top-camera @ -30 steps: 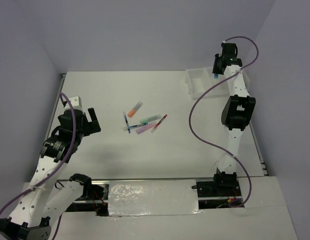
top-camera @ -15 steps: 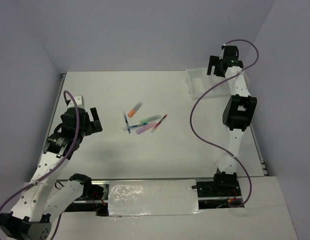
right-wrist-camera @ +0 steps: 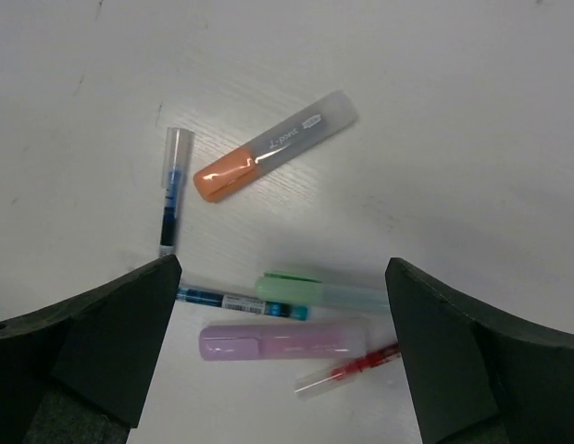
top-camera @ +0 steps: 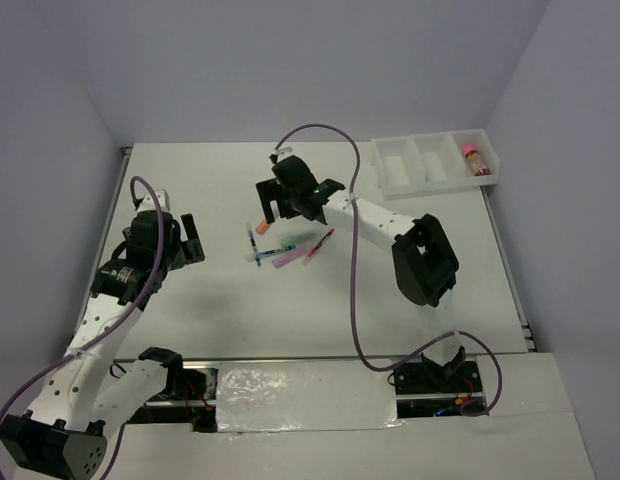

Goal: Sort the stationery into containers
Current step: Pick up the pen from the center of the board.

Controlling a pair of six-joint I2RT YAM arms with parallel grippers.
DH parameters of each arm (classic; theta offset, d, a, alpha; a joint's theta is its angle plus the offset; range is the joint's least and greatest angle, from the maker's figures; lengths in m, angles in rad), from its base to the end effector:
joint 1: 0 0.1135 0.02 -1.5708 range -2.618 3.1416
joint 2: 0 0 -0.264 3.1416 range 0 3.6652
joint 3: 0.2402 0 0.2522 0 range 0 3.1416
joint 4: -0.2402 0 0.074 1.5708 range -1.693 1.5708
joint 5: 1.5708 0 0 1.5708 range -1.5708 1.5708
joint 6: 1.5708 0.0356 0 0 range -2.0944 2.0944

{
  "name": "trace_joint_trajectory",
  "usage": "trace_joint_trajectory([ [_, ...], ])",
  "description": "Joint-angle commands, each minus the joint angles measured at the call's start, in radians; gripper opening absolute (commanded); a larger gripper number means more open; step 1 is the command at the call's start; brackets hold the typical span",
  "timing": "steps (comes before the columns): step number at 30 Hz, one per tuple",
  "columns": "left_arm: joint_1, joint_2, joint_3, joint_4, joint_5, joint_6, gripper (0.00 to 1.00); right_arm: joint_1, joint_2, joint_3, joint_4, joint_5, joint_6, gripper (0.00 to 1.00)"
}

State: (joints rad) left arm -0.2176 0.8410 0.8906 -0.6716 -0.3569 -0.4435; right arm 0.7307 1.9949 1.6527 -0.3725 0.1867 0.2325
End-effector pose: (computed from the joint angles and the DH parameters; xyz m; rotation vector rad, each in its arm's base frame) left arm 0.1715 -0.0252 0.3198 -0.4380 2.1032 0.0084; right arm 0.3483 0.3033 0.2570 -0.4688 2.2391 0.2934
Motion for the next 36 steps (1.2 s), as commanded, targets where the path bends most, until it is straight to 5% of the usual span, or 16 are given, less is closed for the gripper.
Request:
trace_joint_trajectory([
  [1,0.004,0.007,0.030,0.038,0.016,0.025,0.99,-0.045,0.083,0.111,-0.013,-0.021,0.073,1.00],
  [6,0.006,0.004,0.030,0.038,0.015,0.025,0.99,-0.028,0.198,0.263,-0.100,0.118,0.285,1.00],
  [13,0.006,-0.011,0.028,0.038,0.016,0.025,0.99,0.027,0.438,0.597,-0.255,0.296,0.355,0.98],
  [24,0.006,-0.043,0.027,0.044,0.038,0.029,0.99,0.079,0.570,0.674,-0.307,0.387,0.346,0.88],
  [36,0.004,-0.072,0.022,0.046,0.038,0.029,0.99,0.016,0.526,0.549,-0.289,0.203,0.367,0.49],
])
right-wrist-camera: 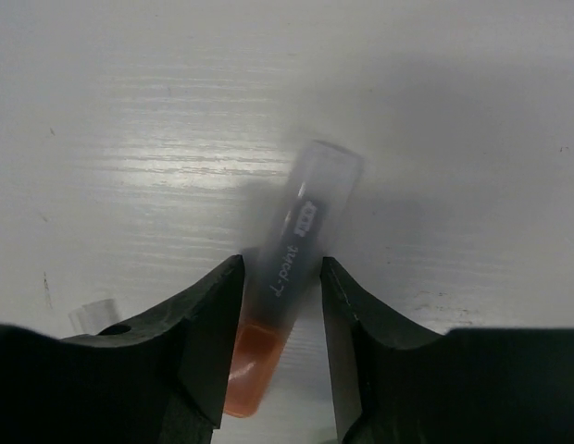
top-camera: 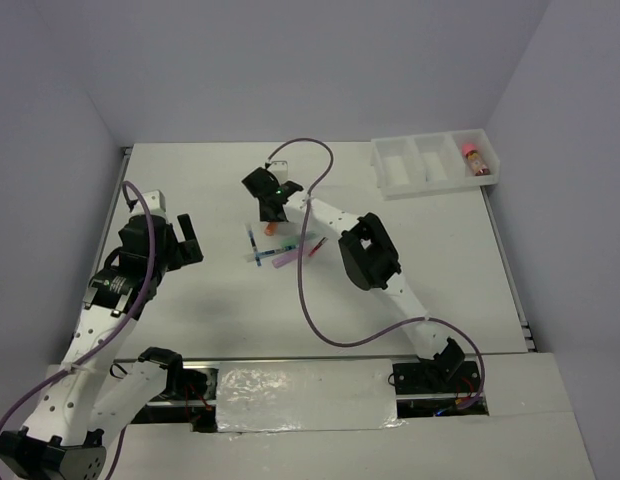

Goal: Sort the stationery into containers
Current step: Pick up the pen from the center of the board.

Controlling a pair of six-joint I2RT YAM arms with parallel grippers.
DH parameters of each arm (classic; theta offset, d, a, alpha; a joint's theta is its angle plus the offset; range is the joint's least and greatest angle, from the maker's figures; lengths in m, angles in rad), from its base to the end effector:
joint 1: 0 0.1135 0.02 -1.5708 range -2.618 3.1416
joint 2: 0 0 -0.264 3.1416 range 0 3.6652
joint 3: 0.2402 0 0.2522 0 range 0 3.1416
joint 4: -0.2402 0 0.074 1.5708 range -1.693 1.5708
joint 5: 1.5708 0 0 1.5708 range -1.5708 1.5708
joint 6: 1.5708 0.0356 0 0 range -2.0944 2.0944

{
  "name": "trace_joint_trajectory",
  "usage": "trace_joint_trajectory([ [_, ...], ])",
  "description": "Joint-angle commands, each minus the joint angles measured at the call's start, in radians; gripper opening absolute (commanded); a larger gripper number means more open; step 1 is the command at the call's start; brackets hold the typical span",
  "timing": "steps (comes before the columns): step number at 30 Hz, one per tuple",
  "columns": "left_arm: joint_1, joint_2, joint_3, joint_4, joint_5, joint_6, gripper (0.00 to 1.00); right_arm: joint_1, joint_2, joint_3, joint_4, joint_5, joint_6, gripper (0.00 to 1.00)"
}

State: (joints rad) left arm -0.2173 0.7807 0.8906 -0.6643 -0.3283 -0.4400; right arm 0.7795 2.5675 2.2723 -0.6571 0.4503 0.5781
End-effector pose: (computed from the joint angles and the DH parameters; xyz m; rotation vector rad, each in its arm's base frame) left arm 0.1596 -0.0235 0.3291 -0.4226 2.0497 -0.0479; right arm 0.4056 0.3791 0.1566 -0.0662 2.3941 0.0533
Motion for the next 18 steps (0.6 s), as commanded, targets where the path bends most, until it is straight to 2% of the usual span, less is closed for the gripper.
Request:
trace_joint_trajectory([
  [1,0.004,-0.012,0.021,0.038,0.011,0.026,0.99,-0.043,-0.059,-0.089,0.026,-0.094,0.028,0.46],
  [4,0.004,-0.018,0.021,0.038,0.011,0.026,0.99,-0.077,-0.089,-0.119,0.082,-0.162,0.034,0.40],
  [6,0.004,-0.020,0.019,0.038,0.009,0.024,0.99,-0.095,-0.084,-0.087,0.112,-0.199,0.034,0.27],
  [10,0.003,-0.021,0.019,0.038,0.009,0.024,0.99,-0.152,-0.078,-0.014,0.151,-0.291,0.052,0.20],
  [11,0.002,-0.023,0.019,0.040,0.009,0.024,0.99,-0.178,-0.092,-0.019,0.175,-0.358,0.055,0.14],
  [13,0.002,-0.023,0.018,0.042,0.009,0.024,0.99,-0.215,-0.183,-0.098,0.284,-0.436,0.077,0.05],
  [15,0.002,-0.021,0.018,0.046,0.018,0.027,0.99,-0.271,-0.277,-0.236,0.406,-0.545,0.083,0.05],
  [18,0.002,-0.018,0.018,0.057,0.043,0.037,0.99,-0.379,-0.520,-0.374,0.452,-0.637,0.002,0.05],
])
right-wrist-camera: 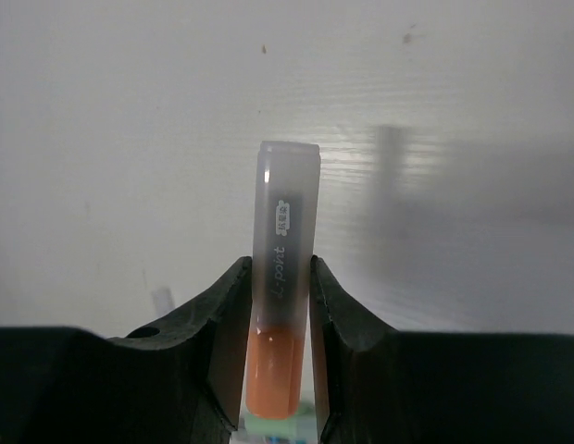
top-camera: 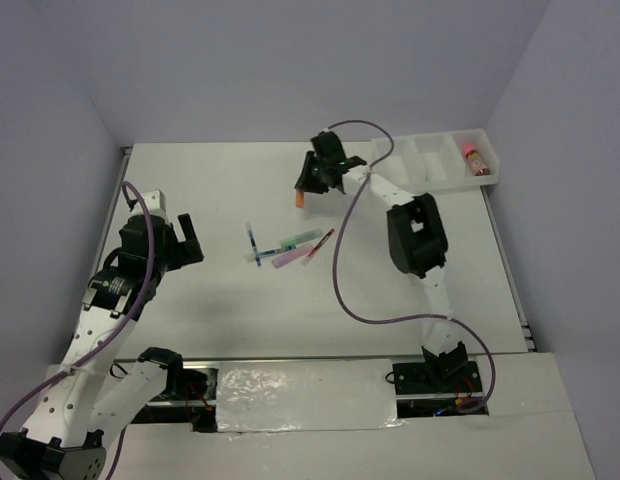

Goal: Sort the stationery into containers
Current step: Pick up the pen from the center of the board, then place the pen in the storage box.

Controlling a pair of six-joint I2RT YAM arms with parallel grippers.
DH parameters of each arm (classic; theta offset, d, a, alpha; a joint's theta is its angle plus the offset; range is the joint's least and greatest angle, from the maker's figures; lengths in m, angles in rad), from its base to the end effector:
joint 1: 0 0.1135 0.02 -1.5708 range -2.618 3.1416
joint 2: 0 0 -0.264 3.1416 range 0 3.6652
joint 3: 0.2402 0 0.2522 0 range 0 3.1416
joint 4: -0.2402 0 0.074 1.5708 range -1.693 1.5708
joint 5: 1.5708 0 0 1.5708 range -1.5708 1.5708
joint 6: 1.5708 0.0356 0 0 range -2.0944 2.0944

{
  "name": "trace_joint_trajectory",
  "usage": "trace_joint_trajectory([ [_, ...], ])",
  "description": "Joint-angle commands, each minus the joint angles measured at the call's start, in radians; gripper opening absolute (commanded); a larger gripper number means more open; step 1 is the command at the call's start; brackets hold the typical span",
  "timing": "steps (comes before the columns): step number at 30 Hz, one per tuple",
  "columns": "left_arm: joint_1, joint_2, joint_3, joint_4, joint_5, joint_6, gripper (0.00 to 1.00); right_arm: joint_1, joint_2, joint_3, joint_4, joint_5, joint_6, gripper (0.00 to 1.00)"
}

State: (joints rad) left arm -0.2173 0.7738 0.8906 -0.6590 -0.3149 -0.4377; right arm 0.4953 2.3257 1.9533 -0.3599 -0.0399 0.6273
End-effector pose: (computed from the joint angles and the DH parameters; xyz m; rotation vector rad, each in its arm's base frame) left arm 0.1585 -0.0237 0.3305 -0.4134 2.0429 -0.0652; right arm 0.4677 0.2543 0.1993 0.1360 2.3791 0.6055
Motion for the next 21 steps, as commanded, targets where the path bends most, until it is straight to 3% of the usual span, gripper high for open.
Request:
trace_joint_trajectory([
  [1,0.002,-0.008,0.018,0.056,0.036,0.040,0.99,-0.125,-0.320,-0.077,0.142,-0.158,-0.084,0.05],
  [6,0.001,0.062,0.072,0.095,0.163,0.025,0.99,-0.339,-0.453,-0.172,-0.029,-0.042,-0.402,0.04],
  [10,-0.065,0.238,0.192,0.099,0.168,-0.041,0.99,-0.525,-0.419,-0.166,-0.068,-0.035,-0.578,0.04],
  [12,-0.100,0.304,0.273,0.113,0.175,-0.047,0.99,-0.563,-0.359,-0.117,-0.088,-0.041,-0.650,0.07],
  [21,-0.197,0.620,0.458,0.289,0.218,0.033,0.99,-0.667,-0.116,0.071,-0.017,-0.150,-0.644,0.11],
])
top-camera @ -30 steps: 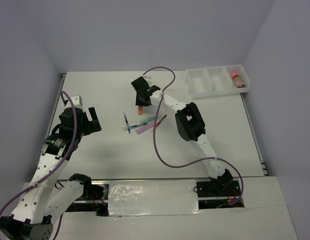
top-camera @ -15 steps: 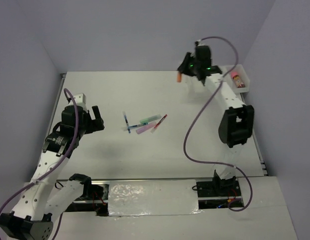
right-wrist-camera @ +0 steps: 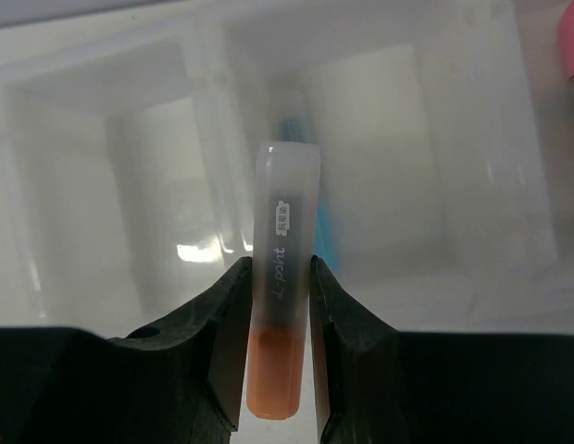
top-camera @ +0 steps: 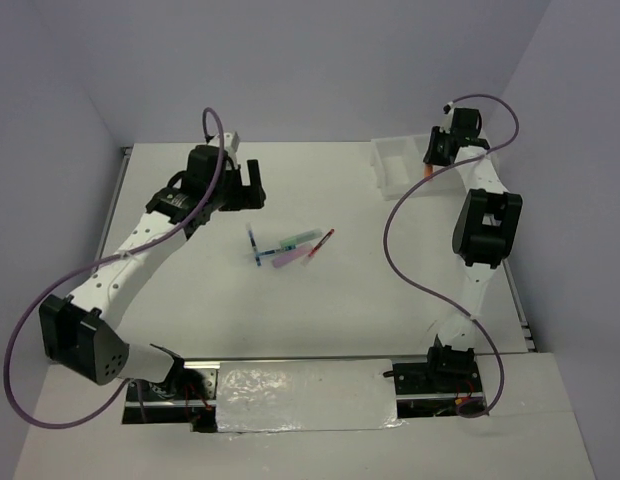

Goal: Sort the stationery into containers
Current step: Place the pen in the storage box, then pick up the pen from the center of the board.

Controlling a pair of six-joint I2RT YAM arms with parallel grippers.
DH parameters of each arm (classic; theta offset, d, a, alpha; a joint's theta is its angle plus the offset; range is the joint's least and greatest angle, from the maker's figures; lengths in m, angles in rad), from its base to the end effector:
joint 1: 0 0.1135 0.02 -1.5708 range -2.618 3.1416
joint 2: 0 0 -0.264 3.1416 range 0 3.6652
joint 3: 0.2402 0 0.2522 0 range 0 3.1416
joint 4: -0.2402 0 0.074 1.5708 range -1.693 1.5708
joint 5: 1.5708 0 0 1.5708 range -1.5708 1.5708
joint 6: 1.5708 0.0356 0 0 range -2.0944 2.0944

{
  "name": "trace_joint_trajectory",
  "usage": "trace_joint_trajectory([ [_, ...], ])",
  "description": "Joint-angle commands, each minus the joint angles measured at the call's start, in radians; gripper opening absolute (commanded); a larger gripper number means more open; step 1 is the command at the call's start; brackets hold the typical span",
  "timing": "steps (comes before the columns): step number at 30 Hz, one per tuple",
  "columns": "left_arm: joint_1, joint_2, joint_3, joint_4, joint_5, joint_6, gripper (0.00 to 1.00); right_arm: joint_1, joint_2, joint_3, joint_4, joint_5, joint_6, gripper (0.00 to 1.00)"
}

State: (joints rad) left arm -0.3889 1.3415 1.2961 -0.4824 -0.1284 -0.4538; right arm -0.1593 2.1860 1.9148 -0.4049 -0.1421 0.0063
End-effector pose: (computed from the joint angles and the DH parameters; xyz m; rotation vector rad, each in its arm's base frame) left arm 0.2810 -0.1102 0.3644 -0.1466 2.1107 -0.3728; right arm 0.5040 -0.0759 0.2529 0.1090 2.2373 0.0768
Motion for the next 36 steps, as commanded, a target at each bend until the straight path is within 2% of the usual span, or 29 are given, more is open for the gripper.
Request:
trace_joint_trajectory([
  [1,-0.030,0.076,0.078,0.129,0.061,0.067,0.99,-0.013,0.046,0.168,0.023,-0.041,-0.023,0.12],
  [3,-0.044,0.132,0.094,0.192,0.067,0.108,0.99,-0.016,0.121,0.242,-0.015,-0.027,-0.034,0.13],
  [6,-0.050,0.177,0.080,0.316,0.117,0.260,0.99,-0.022,0.193,0.351,-0.060,-0.021,-0.035,0.17],
  [10,-0.053,0.297,0.155,0.321,0.240,0.398,0.99,-0.023,0.189,0.311,-0.003,-0.037,-0.025,0.23],
  [11,-0.053,0.350,0.172,0.311,0.259,0.412,0.99,-0.023,0.187,0.306,0.000,-0.043,-0.019,0.28],
  [12,-0.053,0.375,0.187,0.298,0.272,0.440,0.99,-0.023,0.187,0.308,-0.005,-0.051,-0.016,0.44],
  [13,-0.053,0.396,0.212,0.286,0.291,0.458,0.99,-0.022,0.179,0.303,-0.005,-0.060,-0.012,0.55],
  [14,-0.054,0.438,0.222,0.277,0.327,0.489,0.99,-0.020,0.170,0.297,-0.005,-0.059,-0.008,0.74],
  [15,-0.054,0.458,0.230,0.274,0.343,0.513,0.99,-0.019,0.160,0.284,-0.003,-0.041,-0.008,0.99],
  [20,-0.064,0.567,0.278,0.234,0.366,0.567,0.93,-0.003,0.031,0.228,-0.011,-0.008,0.038,1.00],
  [22,-0.068,0.588,0.293,0.193,0.407,0.595,0.92,0.006,-0.037,0.152,-0.005,-0.026,0.066,1.00],
  [23,-0.070,0.605,0.296,0.180,0.423,0.604,0.92,0.012,-0.125,0.109,0.011,-0.042,0.075,1.00],
  [26,-0.091,0.634,0.292,0.159,0.451,0.625,0.88,0.049,-0.303,-0.156,0.087,-0.099,0.103,1.00],
  [29,-0.103,0.677,0.299,0.134,0.453,0.633,0.80,0.107,-0.414,-0.343,0.139,-0.149,0.129,1.00],
  [32,-0.116,0.696,0.269,0.157,0.466,0.621,0.74,0.183,-0.549,-0.486,0.189,-0.156,0.135,1.00],
  [36,-0.140,0.723,0.255,0.189,0.421,0.609,0.71,0.230,-0.637,-0.598,0.224,-0.175,0.147,1.00],
])
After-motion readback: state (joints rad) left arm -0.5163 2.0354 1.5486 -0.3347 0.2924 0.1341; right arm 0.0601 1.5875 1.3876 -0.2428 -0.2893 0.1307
